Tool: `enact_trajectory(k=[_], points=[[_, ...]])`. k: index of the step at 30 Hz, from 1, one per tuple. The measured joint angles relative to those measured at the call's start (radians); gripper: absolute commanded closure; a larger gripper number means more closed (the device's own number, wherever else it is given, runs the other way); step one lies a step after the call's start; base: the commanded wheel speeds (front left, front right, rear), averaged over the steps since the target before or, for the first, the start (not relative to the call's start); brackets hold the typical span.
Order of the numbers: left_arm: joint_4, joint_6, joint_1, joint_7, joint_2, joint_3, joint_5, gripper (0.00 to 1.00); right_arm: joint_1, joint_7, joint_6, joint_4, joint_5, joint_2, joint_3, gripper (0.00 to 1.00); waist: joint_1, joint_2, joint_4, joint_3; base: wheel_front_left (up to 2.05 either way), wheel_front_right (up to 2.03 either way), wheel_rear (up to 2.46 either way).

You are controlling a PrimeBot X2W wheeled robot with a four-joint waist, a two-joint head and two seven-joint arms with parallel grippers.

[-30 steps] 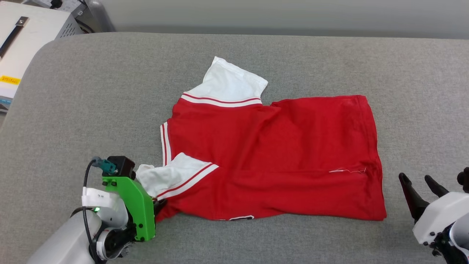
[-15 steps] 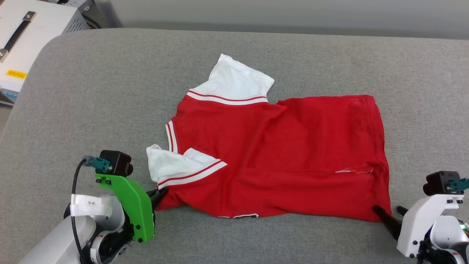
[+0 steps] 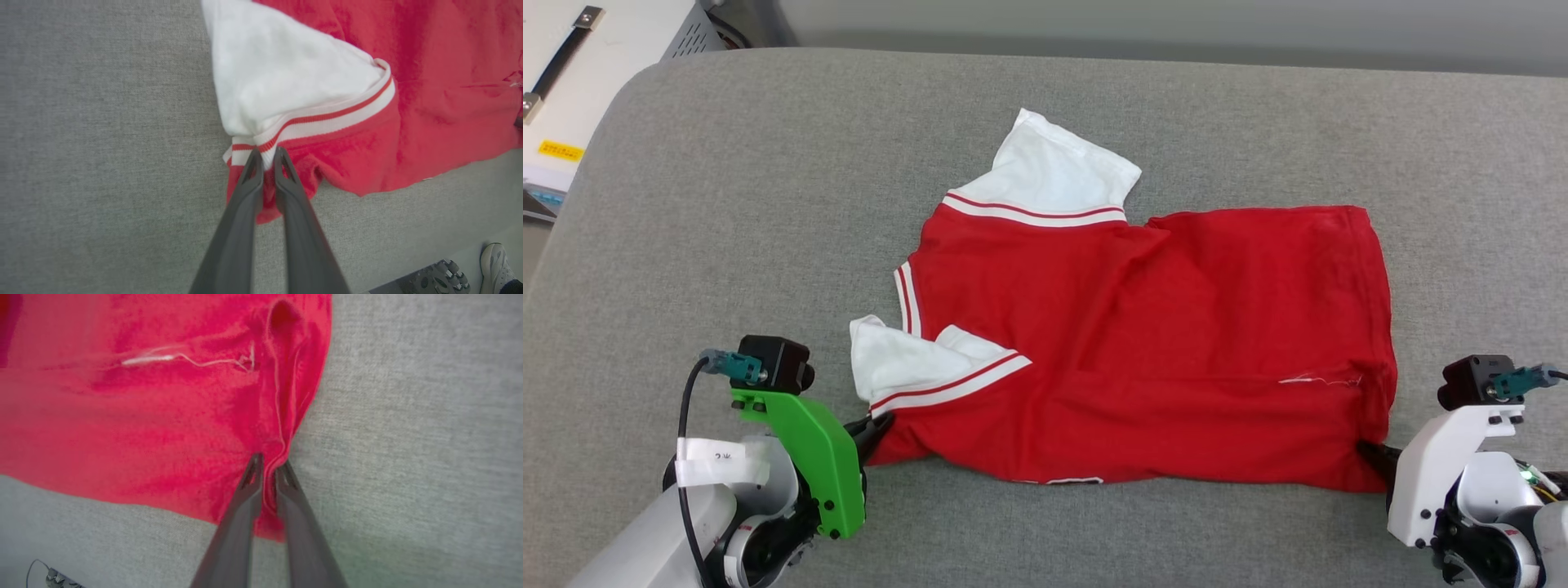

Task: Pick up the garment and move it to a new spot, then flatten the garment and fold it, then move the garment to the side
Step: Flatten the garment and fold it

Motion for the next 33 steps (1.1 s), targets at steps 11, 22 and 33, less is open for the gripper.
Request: enact_trajectory(k=[11, 22, 33], points=[[-0.012, 0.027, 0.068, -0.01, 0.007, -0.007, 0.008, 1.0, 0.023, -0.016, 0.0, -0.022, 0.018, 0.0, 0.038, 1.0, 0.0, 0.0, -0.008, -0.085, 0.0, 0.0, 0.0], [-0.122, 0.119, 0.216, -0.01, 0.09, 0.004, -0.006, 1.0, 0.166, -0.002, 0.0, -0.099, 0.043, -0.014, 0.047, 1.0, 0.0, 0.0, -0.017, -0.199, 0.0, 0.0, 0.0], [-0.128, 0.14, 0.328, -0.025, 0.087, 0.001, -0.062, 1.0, 0.312, 0.018, 0.0, -0.151, 0.042, 0.034, -0.006, 1.0, 0.0, 0.0, -0.013, -0.244, 0.0, 0.0, 0.0]])
